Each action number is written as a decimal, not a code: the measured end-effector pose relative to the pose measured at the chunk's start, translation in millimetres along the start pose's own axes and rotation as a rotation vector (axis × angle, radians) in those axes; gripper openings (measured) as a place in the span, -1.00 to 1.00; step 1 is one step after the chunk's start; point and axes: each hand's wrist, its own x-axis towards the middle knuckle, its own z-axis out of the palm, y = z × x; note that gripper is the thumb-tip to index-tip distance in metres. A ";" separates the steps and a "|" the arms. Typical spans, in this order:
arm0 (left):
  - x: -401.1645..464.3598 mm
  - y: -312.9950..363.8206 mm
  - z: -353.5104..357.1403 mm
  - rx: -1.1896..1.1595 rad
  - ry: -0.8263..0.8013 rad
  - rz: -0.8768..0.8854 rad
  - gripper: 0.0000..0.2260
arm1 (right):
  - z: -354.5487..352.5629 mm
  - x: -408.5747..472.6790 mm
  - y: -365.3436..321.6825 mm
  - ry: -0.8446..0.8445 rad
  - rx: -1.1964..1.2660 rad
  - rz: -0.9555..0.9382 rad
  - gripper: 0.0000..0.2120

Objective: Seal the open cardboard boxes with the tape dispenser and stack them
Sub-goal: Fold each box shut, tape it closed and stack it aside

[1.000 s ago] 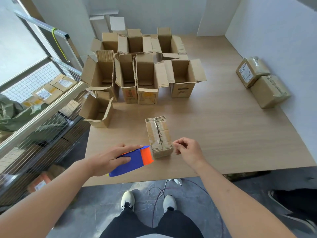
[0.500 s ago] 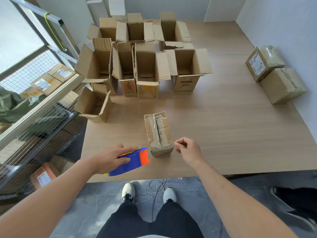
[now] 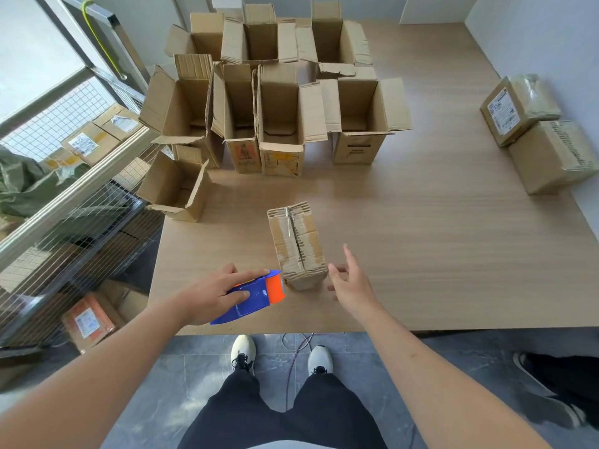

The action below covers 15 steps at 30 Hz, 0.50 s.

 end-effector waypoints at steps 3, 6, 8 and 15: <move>-0.2 0.4 -2.4 0.004 -0.009 -0.003 -0.53 | 2.0 -2.7 -0.3 0.117 -0.240 -0.090 -0.47; -0.9 1.2 -4.0 -0.006 -0.019 -0.004 -0.53 | 8.7 -5.6 -8.6 0.281 -0.640 -0.554 -0.47; -1.6 1.0 -3.5 -0.017 -0.019 0.001 -0.52 | 19.1 -0.3 -11.6 0.171 -0.868 -0.897 -0.42; -11.1 -10.3 -2.4 -0.166 -0.026 0.019 -0.51 | 33.1 24.5 3.5 0.138 -1.092 -1.084 -0.50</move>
